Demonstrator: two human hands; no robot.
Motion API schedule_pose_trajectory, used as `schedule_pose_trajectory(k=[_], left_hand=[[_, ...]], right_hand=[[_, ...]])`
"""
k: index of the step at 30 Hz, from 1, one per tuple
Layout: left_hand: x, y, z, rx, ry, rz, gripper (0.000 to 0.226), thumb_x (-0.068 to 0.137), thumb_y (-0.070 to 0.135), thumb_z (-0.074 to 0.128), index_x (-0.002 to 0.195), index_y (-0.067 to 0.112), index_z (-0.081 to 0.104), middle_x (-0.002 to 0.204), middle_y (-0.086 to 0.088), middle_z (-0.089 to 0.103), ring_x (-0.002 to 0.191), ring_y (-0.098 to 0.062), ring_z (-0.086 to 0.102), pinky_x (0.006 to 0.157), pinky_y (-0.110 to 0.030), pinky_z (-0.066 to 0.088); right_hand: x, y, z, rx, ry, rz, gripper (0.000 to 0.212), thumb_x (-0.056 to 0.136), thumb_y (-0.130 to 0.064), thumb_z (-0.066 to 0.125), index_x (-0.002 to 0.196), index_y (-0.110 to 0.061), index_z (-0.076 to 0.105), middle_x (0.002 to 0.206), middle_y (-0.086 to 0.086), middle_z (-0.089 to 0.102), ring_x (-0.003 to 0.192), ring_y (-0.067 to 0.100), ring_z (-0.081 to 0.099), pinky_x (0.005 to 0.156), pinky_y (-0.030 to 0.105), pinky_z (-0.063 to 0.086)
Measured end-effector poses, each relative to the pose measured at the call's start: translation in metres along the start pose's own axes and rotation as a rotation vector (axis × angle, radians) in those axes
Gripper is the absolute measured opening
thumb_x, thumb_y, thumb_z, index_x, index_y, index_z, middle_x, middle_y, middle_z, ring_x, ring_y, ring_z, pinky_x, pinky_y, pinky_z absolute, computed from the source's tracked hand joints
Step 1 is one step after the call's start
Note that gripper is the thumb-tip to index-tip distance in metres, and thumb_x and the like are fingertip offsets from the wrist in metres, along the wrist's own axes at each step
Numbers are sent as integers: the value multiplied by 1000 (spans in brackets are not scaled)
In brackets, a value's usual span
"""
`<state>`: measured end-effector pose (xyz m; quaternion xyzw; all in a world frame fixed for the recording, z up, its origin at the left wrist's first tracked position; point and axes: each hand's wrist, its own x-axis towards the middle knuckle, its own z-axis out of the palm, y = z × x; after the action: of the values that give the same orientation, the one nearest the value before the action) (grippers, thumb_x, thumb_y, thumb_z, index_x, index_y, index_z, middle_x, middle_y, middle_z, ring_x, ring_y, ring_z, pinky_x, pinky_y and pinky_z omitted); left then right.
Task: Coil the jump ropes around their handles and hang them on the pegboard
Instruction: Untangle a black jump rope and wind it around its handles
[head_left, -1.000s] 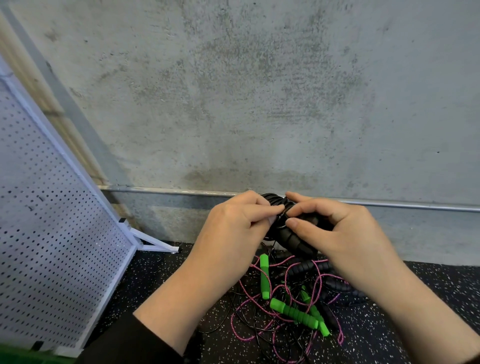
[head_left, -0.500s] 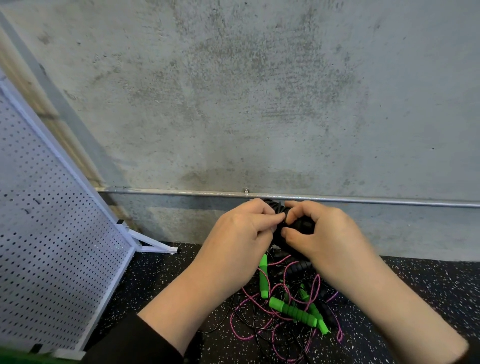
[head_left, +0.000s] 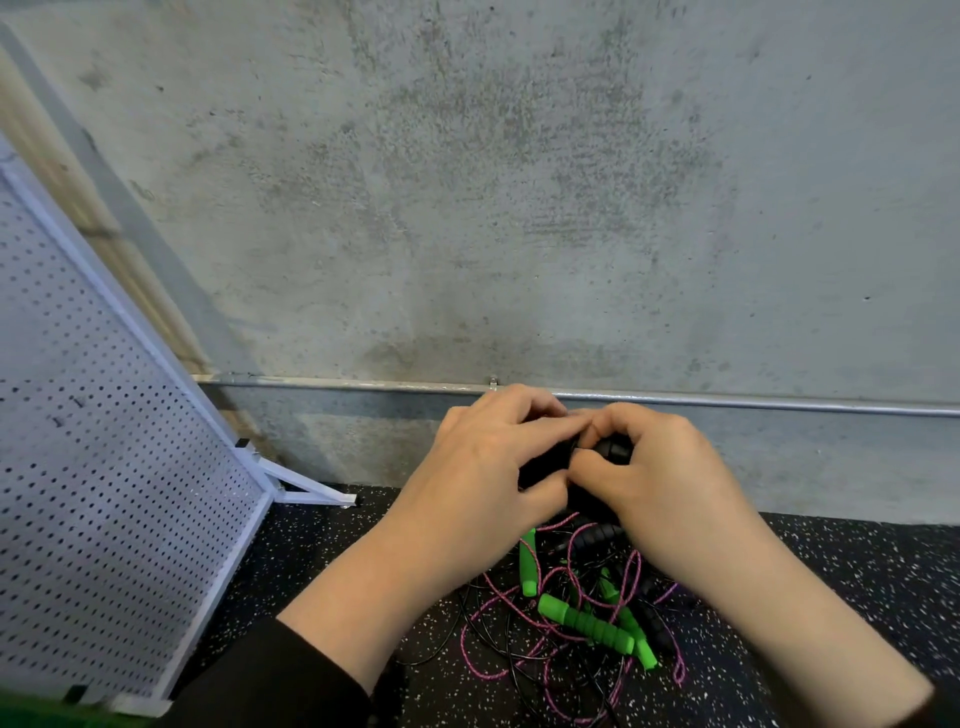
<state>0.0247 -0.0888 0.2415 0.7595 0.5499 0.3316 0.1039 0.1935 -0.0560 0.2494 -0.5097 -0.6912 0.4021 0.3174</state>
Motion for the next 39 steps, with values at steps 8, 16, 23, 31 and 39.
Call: schedule_pose_trajectory(k=[8,16,23,31,39], left_hand=[[0,3,-2,-24,21,-2,24,87,25,48,104,30,64,116,18,60,117,-8,54,104,-41,36],[3,-3,-2,79,169,-16,21,92,16,52,100,26,69,116,15,63,114,-9,57,103,-45,38],[0,4,-5,-251,397,-306,22,100,38,58,121,35,53,134,18,52,127,7,47,110,-29,38],[2,17,9,-1260,217,-845,38,98,42,61,122,14,68,111,-13,76,93,-25,75,73,-34,59],[-1,0,6,-1204,182,-795,30,96,19,58,124,12,66,117,-16,72,94,-22,67,77,-36,52]], right_hand=[[-2,-8,0,125,-24,19,3,76,-19,71,77,-17,69,67,-20,70,68,26,69,65,53,61],[-2,-13,4,177,36,5,11,73,-24,66,67,-16,62,69,-24,70,51,8,55,55,39,54],[5,1,3,340,222,-44,18,81,-12,71,69,-22,62,104,-17,75,84,6,72,71,30,55],[-1,-2,31,333,59,-57,56,80,-12,71,116,-48,47,119,-20,61,88,9,68,77,41,59],[6,-4,30,252,-23,7,43,99,-25,60,138,-42,50,116,-28,64,91,-14,63,84,18,53]])
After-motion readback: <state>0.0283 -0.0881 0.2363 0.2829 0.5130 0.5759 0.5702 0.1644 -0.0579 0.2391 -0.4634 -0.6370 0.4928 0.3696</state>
